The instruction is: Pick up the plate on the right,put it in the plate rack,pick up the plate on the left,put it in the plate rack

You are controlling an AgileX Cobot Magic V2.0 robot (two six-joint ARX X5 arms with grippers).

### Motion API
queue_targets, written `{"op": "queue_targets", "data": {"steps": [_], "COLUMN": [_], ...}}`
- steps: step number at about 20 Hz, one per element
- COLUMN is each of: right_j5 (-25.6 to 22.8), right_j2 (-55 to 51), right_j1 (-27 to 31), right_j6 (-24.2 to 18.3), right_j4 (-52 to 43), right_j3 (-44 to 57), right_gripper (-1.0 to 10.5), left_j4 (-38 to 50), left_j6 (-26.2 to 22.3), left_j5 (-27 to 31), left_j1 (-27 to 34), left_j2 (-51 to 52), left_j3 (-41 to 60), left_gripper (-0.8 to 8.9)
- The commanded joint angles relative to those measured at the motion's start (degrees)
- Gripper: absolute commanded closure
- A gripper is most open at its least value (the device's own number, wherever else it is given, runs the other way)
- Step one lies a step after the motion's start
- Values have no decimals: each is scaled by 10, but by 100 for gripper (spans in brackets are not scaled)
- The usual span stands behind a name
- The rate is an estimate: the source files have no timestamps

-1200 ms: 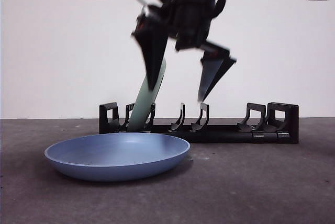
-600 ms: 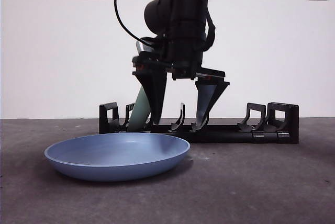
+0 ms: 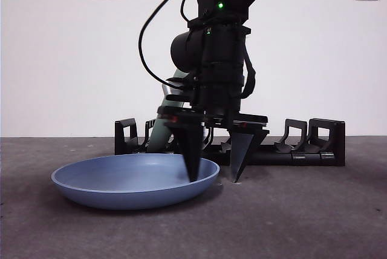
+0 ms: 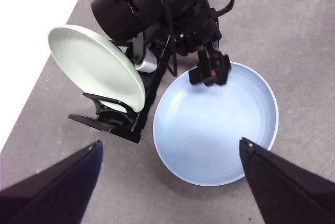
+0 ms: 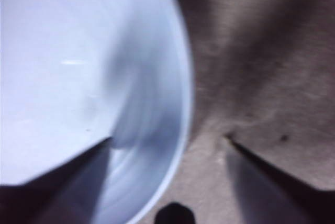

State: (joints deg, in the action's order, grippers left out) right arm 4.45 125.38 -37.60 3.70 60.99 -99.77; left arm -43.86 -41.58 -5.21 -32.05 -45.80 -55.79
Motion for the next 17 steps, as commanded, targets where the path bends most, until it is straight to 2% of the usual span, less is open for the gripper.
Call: {"op": "queue_targets", "data": {"steps": [1,8,14,17], "right_j5": [9,9,9,12], "right_j2": [11,-23,-126,-168], "right_j1": [-2,-1,14,18], "right_j6": [6,2,-14,-15], "right_j4": [-8,-7,53,87], "right_j3": [10,9,-50,-79], "right_gripper": [947,959,959,959], "left_j4": [2,0,-2,-2], "left_j6": [-5,-10,-55,-94], "left_j5": [-1,-1,0,41], "left_j1": [-2,-21,-77,-119], "left_j2": [-5,-13,-34,-43], "left_j3": [1,1,1,1], "left_gripper": [369,369,368,368]}}
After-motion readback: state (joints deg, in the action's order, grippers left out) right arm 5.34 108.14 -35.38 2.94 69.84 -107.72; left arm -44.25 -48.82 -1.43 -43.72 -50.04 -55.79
